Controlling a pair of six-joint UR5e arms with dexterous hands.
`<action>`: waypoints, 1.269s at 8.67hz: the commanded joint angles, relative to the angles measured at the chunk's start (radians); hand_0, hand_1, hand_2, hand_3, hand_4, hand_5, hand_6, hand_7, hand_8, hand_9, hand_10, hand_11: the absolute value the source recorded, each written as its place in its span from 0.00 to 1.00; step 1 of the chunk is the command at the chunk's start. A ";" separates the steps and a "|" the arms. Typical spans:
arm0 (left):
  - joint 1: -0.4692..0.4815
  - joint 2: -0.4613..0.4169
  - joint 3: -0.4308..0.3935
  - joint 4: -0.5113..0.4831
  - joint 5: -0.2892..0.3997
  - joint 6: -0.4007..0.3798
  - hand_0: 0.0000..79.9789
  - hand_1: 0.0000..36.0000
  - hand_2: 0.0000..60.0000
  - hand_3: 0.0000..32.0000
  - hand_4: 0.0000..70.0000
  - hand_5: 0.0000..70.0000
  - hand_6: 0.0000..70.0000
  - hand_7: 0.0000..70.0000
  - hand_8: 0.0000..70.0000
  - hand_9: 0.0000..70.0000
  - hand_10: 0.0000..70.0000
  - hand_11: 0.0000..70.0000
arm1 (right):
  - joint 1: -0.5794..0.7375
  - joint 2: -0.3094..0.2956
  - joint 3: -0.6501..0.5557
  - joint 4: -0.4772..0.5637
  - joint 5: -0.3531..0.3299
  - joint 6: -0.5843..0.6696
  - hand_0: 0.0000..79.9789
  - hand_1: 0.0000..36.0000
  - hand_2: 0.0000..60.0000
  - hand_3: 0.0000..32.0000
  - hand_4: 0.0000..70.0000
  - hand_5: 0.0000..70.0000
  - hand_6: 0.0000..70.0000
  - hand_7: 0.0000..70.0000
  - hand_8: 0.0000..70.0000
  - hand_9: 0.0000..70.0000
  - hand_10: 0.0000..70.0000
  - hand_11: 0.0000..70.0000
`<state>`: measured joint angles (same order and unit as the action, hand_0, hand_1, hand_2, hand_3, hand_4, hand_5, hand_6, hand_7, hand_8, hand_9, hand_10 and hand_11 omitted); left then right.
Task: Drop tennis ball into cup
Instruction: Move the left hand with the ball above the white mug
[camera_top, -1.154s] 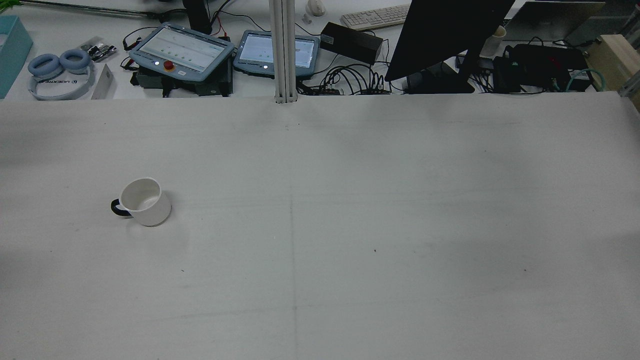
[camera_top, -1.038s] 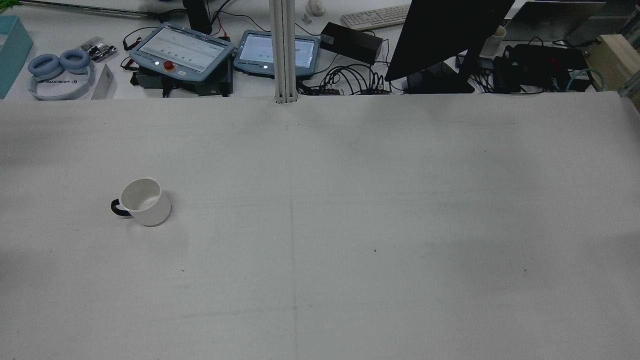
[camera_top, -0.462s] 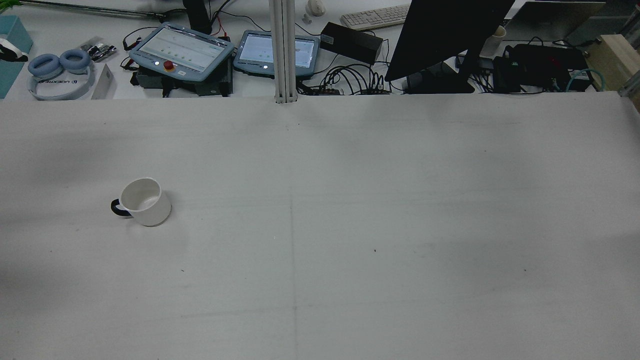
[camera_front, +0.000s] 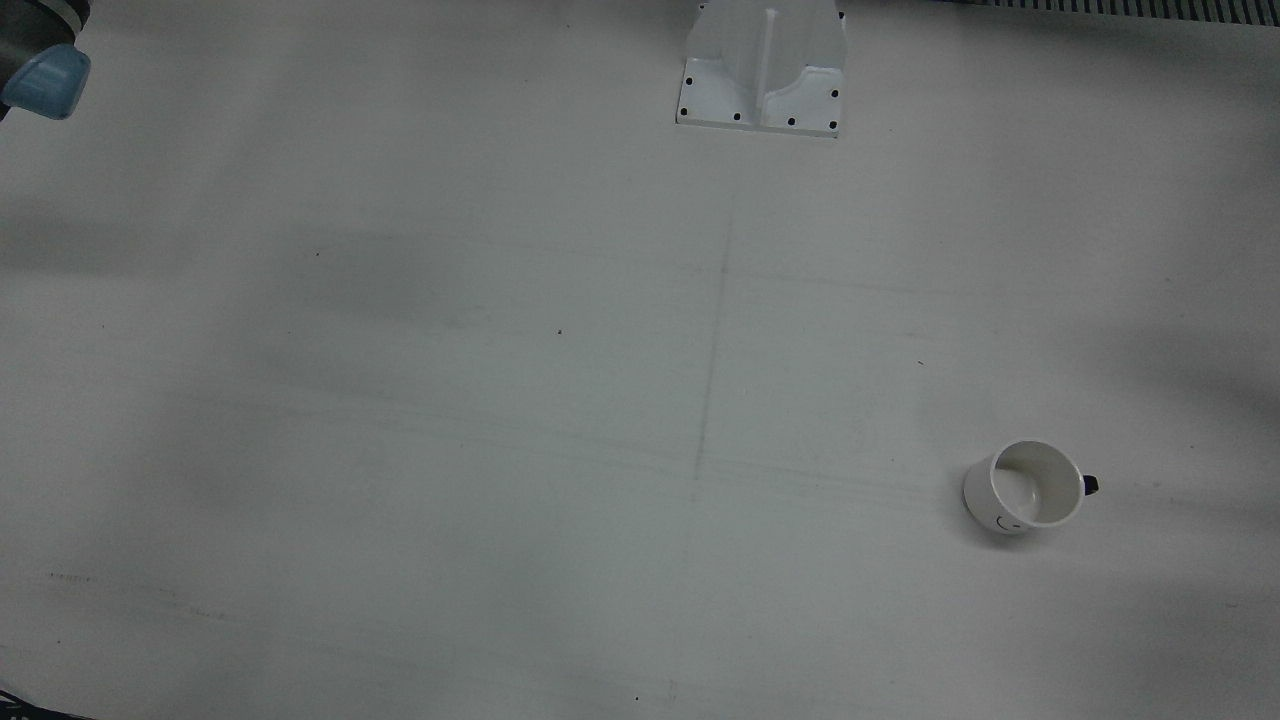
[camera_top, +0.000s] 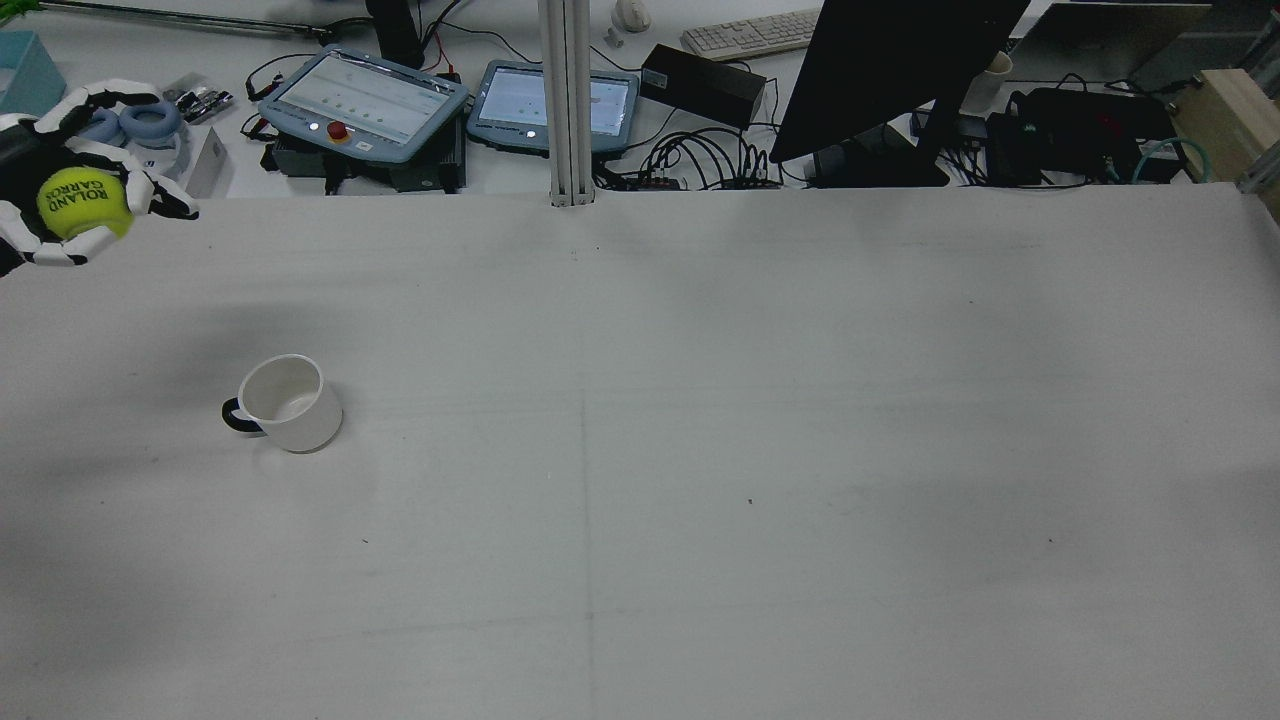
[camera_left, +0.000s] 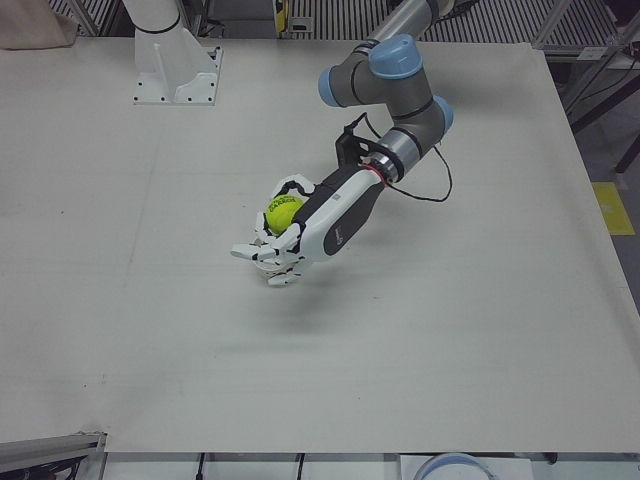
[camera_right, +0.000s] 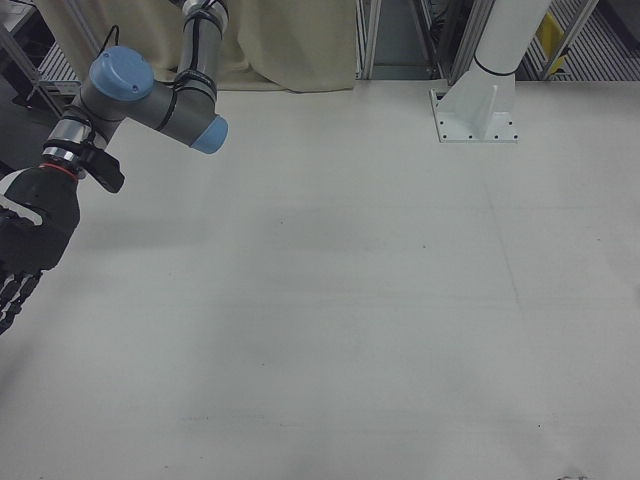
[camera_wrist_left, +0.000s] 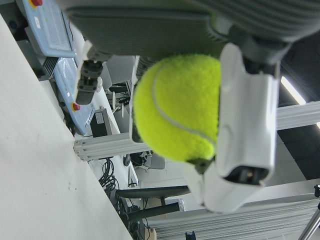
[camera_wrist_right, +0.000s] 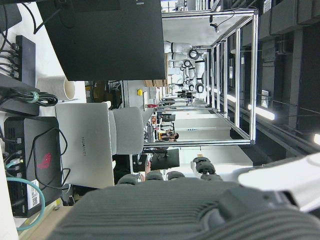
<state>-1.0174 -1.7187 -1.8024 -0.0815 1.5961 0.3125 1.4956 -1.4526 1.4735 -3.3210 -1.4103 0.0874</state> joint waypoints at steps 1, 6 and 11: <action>0.120 -0.010 0.066 -0.067 -0.077 0.063 1.00 1.00 1.00 1.00 0.00 0.40 0.84 0.79 0.49 0.45 0.16 0.31 | 0.000 0.000 0.001 0.000 0.001 0.000 0.00 0.00 0.00 0.00 0.00 0.00 0.00 0.00 0.00 0.00 0.00 0.00; 0.151 -0.009 0.129 -0.112 -0.088 0.069 1.00 1.00 0.94 1.00 0.00 0.36 0.71 0.50 0.35 0.24 0.15 0.27 | 0.000 0.000 0.002 0.000 0.001 0.000 0.00 0.00 0.00 0.00 0.00 0.00 0.00 0.00 0.00 0.00 0.00 0.00; 0.154 -0.007 0.127 -0.110 -0.088 0.063 0.66 0.74 0.56 1.00 0.00 0.18 0.22 0.13 0.12 0.01 0.06 0.12 | 0.000 0.000 0.001 0.000 0.001 0.000 0.00 0.00 0.00 0.00 0.00 0.00 0.00 0.00 0.00 0.00 0.00 0.00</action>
<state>-0.8652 -1.7259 -1.6743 -0.1917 1.5079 0.3806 1.4956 -1.4527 1.4745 -3.3211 -1.4097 0.0874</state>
